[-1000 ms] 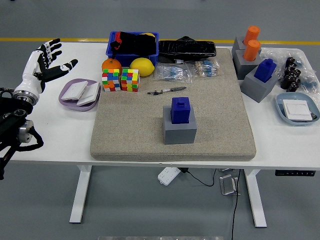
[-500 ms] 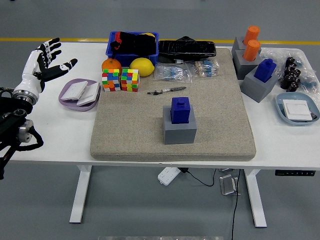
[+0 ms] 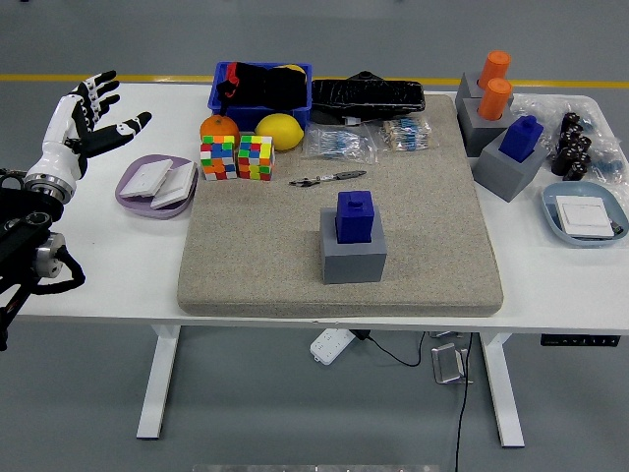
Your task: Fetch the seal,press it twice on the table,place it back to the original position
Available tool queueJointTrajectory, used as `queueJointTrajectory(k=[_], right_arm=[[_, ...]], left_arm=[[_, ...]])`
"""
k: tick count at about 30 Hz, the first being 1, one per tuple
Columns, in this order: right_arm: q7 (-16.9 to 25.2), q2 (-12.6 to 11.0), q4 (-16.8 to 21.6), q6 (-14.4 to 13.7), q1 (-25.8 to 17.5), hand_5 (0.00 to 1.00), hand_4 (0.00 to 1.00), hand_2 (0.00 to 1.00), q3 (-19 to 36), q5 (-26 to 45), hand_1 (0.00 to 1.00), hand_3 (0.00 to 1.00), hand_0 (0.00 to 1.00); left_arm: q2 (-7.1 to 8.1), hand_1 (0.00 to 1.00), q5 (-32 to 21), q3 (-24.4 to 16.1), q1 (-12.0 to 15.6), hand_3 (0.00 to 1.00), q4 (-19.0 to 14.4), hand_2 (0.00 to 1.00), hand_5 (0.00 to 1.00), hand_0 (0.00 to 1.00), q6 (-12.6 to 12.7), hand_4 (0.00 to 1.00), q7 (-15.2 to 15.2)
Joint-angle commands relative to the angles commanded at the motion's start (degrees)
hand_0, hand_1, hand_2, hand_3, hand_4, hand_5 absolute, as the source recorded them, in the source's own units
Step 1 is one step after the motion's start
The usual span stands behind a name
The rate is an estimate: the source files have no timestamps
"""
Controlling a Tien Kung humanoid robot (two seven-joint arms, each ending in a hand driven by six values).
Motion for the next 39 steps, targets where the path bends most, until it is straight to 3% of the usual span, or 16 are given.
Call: queueJointTrajectory(k=[39], right_arm=[[-0.12, -0.09, 0.00, -0.05, 0.41, 0.531, 0.830, 0.728, -0.84, 0.37, 0.749, 0.741, 0.885]], left_arm=[[-0.10, 0.880, 0.12, -0.10, 0.35, 0.885, -0.09, 0.903, 0.085, 0.944, -0.03, 0.865, 0.06]])
